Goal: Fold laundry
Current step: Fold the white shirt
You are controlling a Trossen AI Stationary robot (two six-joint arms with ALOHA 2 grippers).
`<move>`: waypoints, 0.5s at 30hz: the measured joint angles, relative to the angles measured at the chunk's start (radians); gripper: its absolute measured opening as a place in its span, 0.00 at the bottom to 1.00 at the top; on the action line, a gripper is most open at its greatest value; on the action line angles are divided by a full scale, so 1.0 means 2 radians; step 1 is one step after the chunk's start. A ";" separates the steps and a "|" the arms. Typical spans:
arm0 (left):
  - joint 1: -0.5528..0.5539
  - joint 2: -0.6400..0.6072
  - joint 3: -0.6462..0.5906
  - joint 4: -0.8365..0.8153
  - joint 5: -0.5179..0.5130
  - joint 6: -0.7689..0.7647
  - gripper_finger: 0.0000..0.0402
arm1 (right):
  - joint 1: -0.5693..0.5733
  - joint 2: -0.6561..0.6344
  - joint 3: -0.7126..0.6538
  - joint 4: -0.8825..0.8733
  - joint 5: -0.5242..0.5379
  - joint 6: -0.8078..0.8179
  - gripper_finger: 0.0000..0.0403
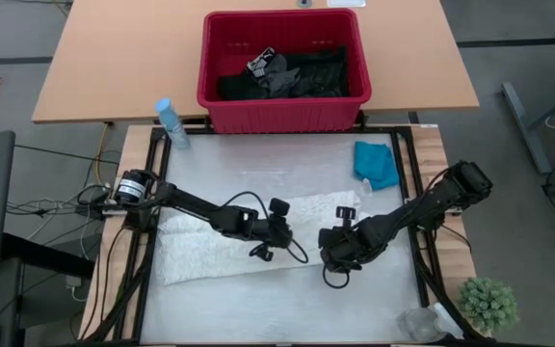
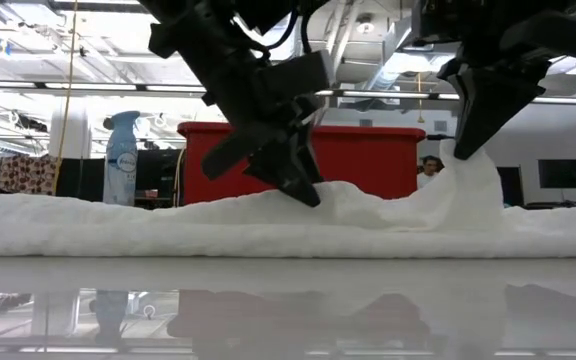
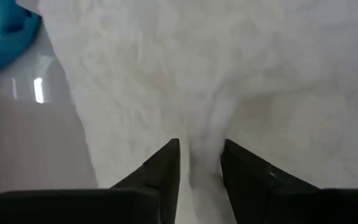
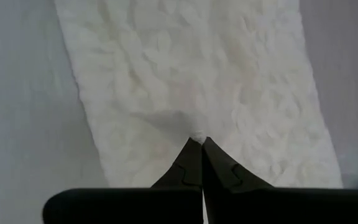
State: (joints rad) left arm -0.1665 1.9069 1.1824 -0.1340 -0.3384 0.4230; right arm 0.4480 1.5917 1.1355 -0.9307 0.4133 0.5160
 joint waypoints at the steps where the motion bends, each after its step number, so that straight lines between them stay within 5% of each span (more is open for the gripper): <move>1: 0.001 0.000 0.000 -0.004 0.002 -0.001 0.25 | 0.000 0.000 0.000 -0.007 0.000 0.008 0.05; 15: 0.033 -0.001 0.000 -0.020 0.037 -0.027 0.14 | 0.021 0.000 0.000 -0.026 -0.067 0.031 0.15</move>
State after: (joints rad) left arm -0.0997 1.9057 1.1824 -0.1734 -0.2640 0.3687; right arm 0.4892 1.5917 1.1355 -0.9830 0.2785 0.5771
